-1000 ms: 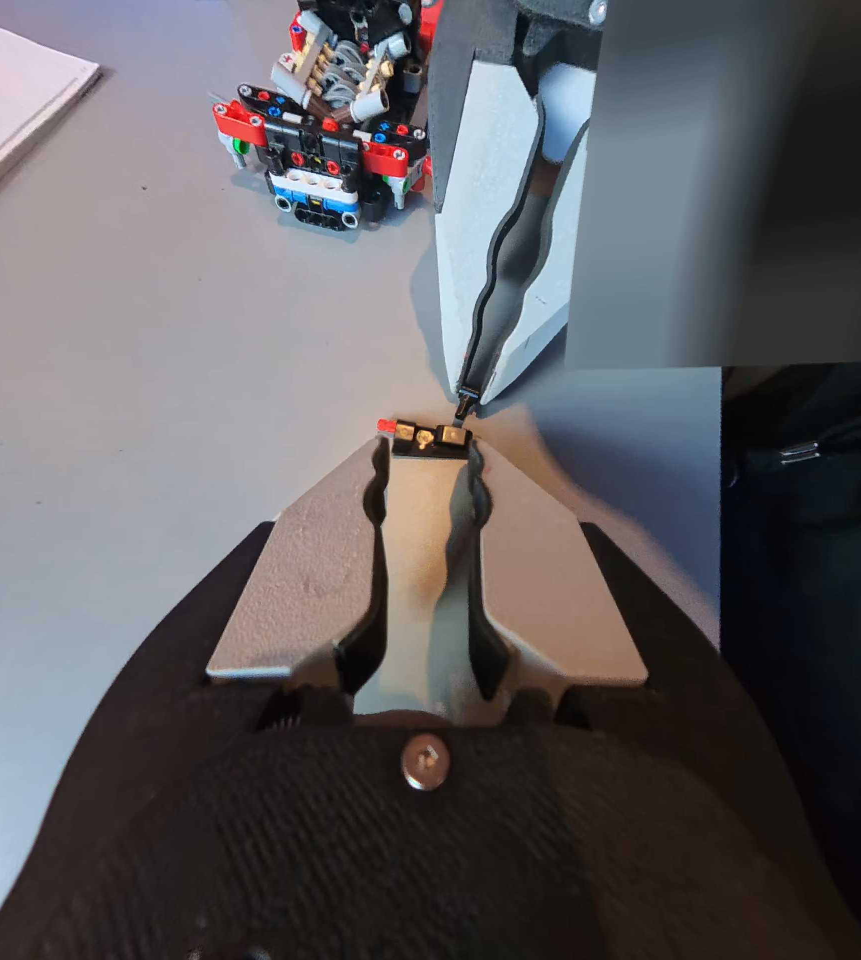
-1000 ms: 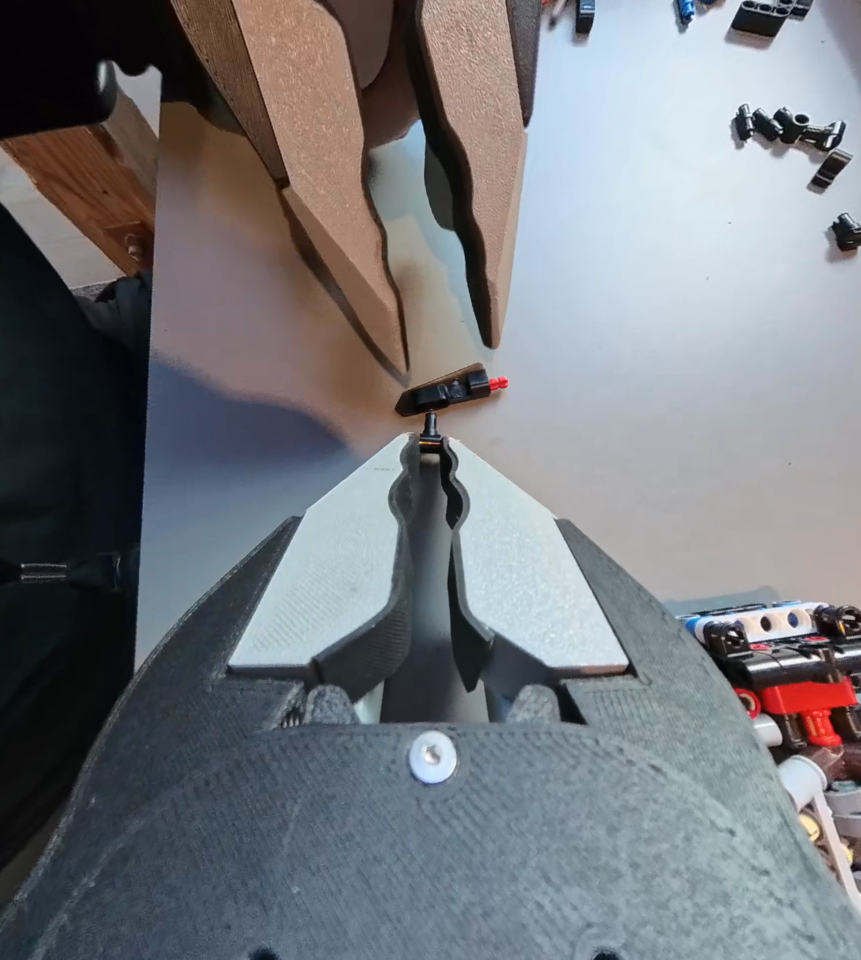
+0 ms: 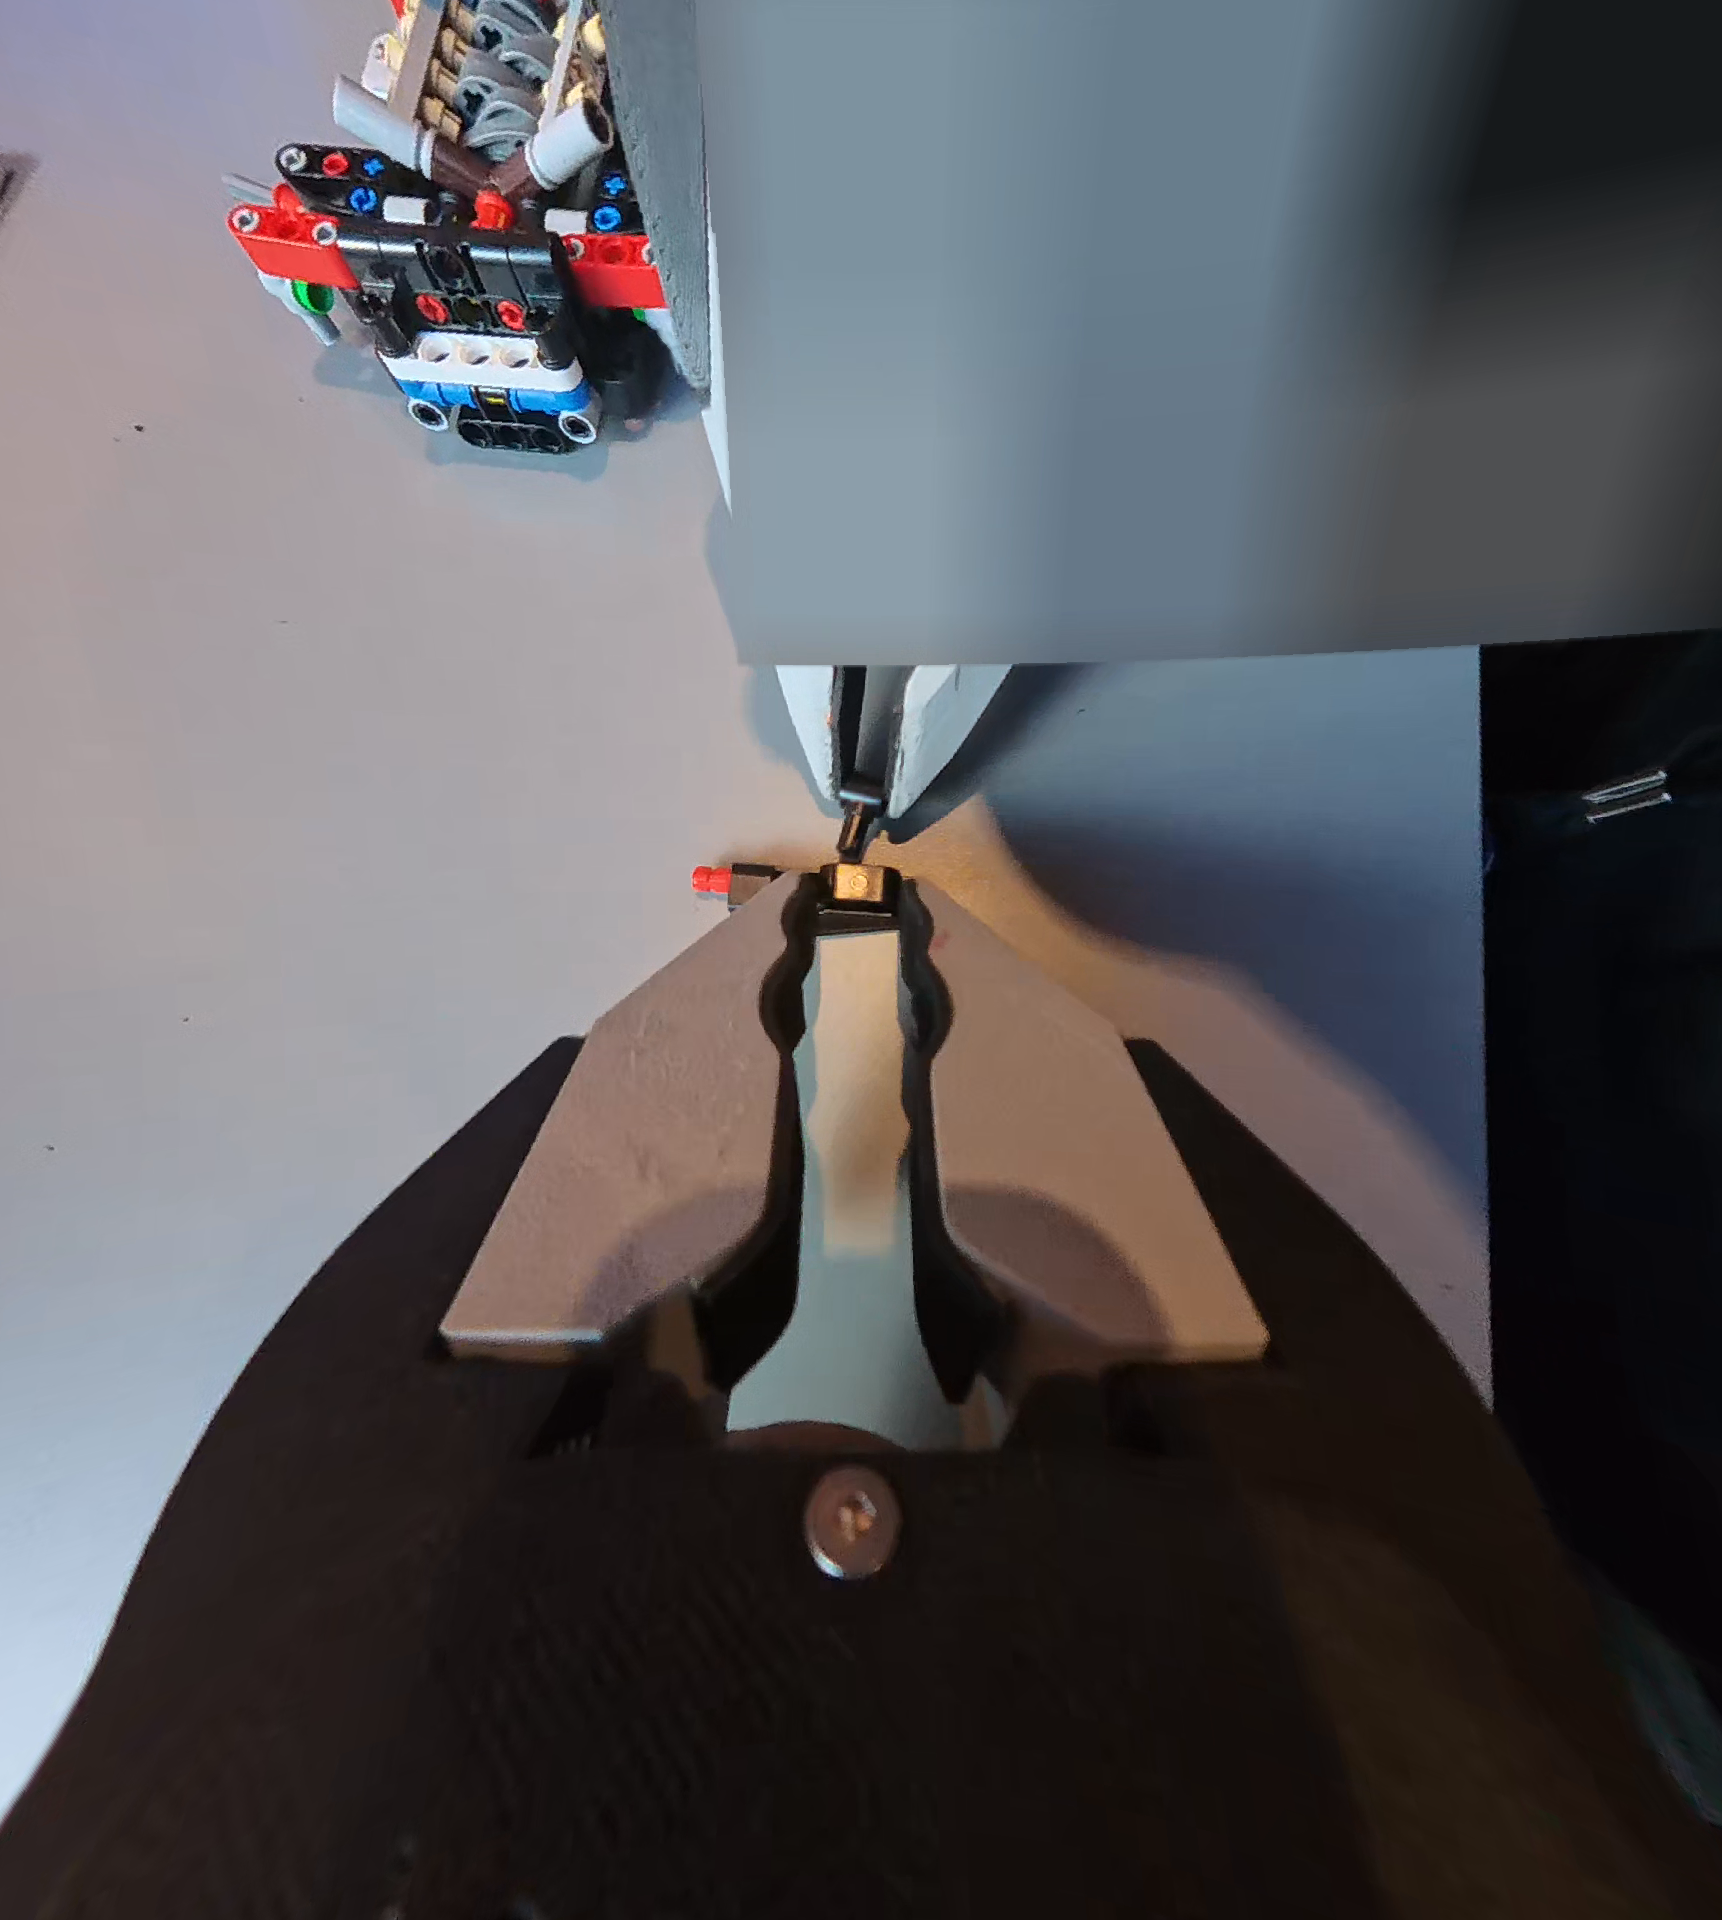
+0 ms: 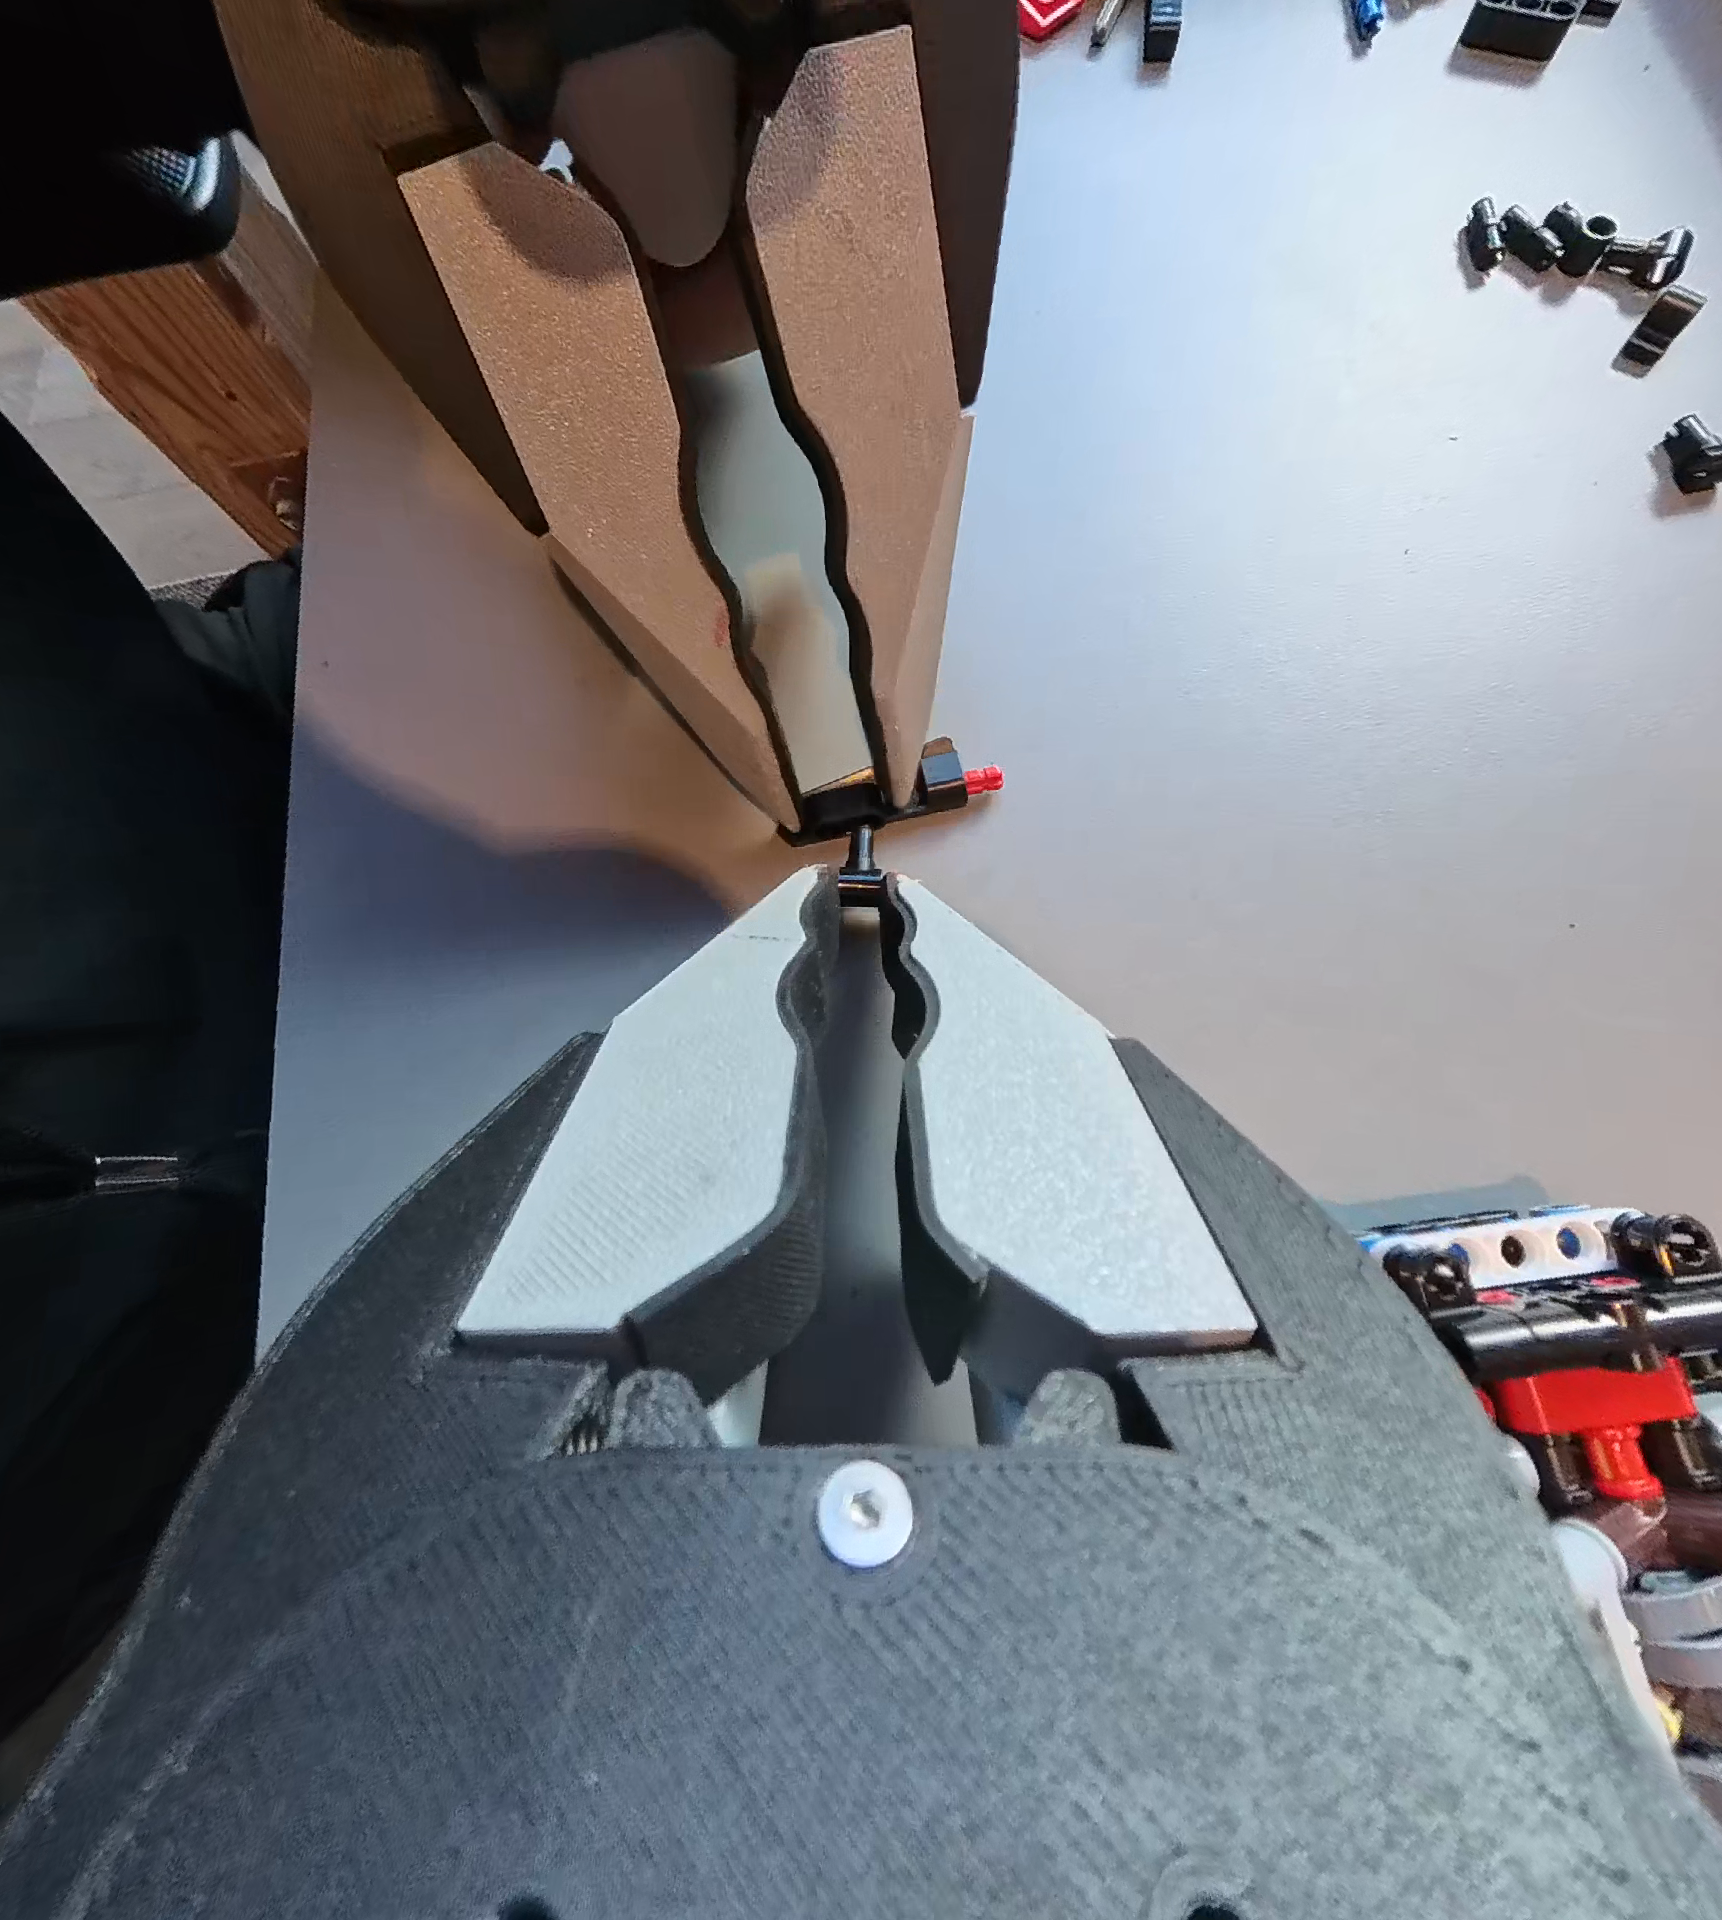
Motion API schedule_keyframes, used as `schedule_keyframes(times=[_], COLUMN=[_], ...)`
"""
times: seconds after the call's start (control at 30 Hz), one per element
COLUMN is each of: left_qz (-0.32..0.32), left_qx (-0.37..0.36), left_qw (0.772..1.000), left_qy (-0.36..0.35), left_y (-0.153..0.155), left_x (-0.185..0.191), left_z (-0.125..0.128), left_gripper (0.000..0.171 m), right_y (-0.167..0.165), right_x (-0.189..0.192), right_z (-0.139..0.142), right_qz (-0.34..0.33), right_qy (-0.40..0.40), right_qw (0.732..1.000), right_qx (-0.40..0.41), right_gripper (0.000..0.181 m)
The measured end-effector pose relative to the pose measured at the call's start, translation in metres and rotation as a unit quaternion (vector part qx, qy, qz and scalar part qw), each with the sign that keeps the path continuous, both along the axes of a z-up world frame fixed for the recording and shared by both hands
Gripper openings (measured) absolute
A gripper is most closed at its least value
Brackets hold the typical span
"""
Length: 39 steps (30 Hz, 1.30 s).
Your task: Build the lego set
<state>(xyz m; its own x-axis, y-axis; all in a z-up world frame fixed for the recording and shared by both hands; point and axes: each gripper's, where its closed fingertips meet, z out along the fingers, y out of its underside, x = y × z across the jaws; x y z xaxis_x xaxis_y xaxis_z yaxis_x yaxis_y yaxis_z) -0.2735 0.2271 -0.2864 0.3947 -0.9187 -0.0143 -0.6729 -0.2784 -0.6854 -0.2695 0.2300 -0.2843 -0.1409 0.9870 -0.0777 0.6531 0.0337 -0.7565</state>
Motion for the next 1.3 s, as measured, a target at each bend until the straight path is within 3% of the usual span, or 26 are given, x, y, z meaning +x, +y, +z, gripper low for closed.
schedule_keyframes(times=[0.57, 0.83, 1.3], left_qz=[-0.017, -0.028, -0.016], left_qx=[-0.010, -0.011, -0.021], left_qw=[0.999, 0.999, 0.999], left_qy=[-0.036, -0.017, -0.024], left_y=[-0.0017, -0.0023, -0.0022], left_x=[0.0001, 0.0002, -0.0002], left_z=[0.0000, -0.0005, -0.0003], left_gripper=[0.012, 0.011, 0.011], right_y=[-0.0008, -0.0007, -0.0001], right_x=[-0.0027, -0.0033, -0.0049], right_z=[-0.0033, -0.0035, -0.0036], right_qz=[0.036, 0.053, 0.067], right_qy=[-0.007, -0.010, 0.006], right_qw=[0.999, 0.998, 0.990], right_qx=[0.026, 0.034, 0.126], right_gripper=[0.005, 0.004, 0.003])
